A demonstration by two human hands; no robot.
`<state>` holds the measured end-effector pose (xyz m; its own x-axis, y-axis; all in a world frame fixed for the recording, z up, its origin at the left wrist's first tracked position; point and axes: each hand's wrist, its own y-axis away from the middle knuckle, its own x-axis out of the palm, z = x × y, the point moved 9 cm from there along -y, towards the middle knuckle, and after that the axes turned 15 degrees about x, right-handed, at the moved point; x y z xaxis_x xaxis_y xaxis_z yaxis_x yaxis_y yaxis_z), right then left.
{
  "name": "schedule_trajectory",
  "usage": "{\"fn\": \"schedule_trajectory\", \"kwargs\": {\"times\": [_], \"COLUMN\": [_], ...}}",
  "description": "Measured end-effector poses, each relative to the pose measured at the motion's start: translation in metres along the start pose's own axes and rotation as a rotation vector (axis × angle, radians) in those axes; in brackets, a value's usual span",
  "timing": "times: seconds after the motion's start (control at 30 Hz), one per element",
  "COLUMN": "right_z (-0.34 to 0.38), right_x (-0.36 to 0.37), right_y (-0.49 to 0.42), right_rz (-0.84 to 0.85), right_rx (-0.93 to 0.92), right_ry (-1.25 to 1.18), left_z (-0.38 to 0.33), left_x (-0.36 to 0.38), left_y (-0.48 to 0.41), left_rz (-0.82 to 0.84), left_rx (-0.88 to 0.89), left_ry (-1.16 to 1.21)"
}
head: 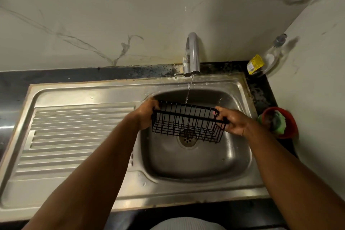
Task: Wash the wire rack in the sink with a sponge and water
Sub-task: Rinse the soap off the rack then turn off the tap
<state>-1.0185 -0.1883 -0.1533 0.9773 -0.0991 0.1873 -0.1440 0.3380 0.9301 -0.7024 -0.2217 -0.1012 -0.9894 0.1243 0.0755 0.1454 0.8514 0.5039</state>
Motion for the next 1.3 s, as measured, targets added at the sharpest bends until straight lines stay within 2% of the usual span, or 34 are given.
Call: {"fn": "schedule_trajectory", "kwargs": {"times": [0.07,0.23,0.3,0.43,0.57,0.8,0.97,1.13,1.2,1.3], "right_z": [-0.004,0.012,0.014,0.014,0.001,-0.026,-0.031,-0.024,-0.004,0.044], "right_x": [-0.004,0.007,0.011,0.018,0.016,0.005,0.003,0.007,0.011,0.021], "right_y": [-0.009,-0.013,-0.012,-0.019,-0.037,-0.071,-0.079,-0.074,-0.060,-0.029], "right_rz": [-0.063,-0.299,-0.376,-0.424,-0.443,-0.423,-0.451,-0.482,-0.583,-0.758], "right_rx": [-0.028,-0.264,-0.291,-0.299,-0.273,-0.172,-0.164,-0.155,-0.237,-0.523], "right_ry": [0.137,0.389,0.457,0.573,0.559,0.513,0.550,0.589,0.601,0.613], "left_z": [0.009,0.049,0.069,0.104,0.116,0.127,0.137,0.132,0.121,0.083], "left_x": [-0.004,-0.007,-0.005,-0.008,-0.010,-0.005,-0.002,-0.007,-0.010,-0.012], "left_y": [-0.003,-0.024,-0.023,-0.025,-0.030,-0.036,-0.036,-0.044,-0.048,-0.057], "left_rz": [-0.001,0.114,0.074,-0.064,-0.136,-0.136,-0.152,-0.170,-0.169,-0.175], "left_rx": [-0.065,-0.068,-0.065,-0.069,-0.105,-0.148,-0.142,-0.165,-0.165,-0.067], "left_ry": [-0.180,-0.650,-0.599,-0.344,-0.238,-0.216,-0.202,-0.305,-0.416,-0.582]}}
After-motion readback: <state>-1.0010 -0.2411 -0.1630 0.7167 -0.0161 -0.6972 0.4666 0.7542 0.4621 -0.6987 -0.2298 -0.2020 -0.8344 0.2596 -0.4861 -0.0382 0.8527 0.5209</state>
